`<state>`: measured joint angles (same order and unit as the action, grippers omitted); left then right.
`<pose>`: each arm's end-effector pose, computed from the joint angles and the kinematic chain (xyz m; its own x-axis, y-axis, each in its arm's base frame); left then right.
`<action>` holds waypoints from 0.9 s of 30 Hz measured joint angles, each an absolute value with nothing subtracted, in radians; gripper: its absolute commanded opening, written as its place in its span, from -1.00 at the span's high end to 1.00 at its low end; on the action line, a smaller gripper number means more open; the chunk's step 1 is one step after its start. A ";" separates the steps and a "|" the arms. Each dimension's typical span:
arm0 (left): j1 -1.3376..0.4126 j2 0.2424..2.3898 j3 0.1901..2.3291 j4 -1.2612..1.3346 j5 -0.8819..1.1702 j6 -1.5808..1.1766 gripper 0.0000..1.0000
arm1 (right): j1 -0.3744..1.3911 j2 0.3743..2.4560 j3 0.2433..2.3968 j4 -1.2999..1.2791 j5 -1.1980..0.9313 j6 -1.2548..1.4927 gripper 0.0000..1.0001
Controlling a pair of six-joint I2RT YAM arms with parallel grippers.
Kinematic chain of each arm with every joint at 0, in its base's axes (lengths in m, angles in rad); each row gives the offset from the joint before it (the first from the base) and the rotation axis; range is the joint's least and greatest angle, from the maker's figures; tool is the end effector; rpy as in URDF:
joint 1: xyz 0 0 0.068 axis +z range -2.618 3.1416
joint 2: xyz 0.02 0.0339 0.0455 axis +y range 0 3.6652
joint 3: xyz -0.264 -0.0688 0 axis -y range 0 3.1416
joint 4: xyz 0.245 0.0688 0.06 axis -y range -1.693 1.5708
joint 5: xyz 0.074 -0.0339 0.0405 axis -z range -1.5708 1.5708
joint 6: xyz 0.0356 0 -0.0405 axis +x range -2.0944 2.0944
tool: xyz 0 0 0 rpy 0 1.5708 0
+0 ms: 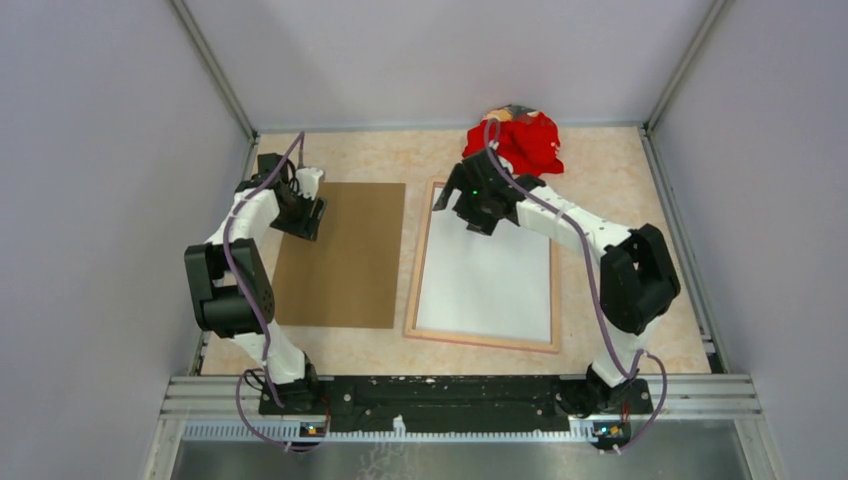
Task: Put the photo into the frame
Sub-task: Turn over the photo from the photo frame, then pick up the photo frame item at the center of the board.
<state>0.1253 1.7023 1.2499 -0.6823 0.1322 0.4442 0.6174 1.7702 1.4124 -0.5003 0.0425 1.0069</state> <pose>0.3452 0.0388 0.2230 -0.8415 0.3234 -0.4328 0.3245 0.9430 0.0736 0.3225 0.2271 0.2598 -0.7994 0.4680 -0.3767 0.2244 0.8142 0.5355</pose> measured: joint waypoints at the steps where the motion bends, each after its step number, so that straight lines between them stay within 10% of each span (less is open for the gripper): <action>1: 0.130 1.702 1.255 -0.684 0.129 0.446 -0.33 | 0.635 1.777 1.426 -0.503 0.042 1.000 -0.84; 12: 0.299 1.711 1.302 -0.583 -0.049 0.501 0.06 | 0.870 2.160 1.888 -0.537 0.038 0.927 -0.77; 27: 0.315 1.842 1.198 -0.490 -0.083 0.503 0.11 | 0.861 2.307 1.914 -0.608 0.051 0.926 -0.75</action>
<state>0.3145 1.8420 1.1984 -0.4900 -0.0834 0.5030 0.8612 2.3074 1.9141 -0.6083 0.0509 0.9264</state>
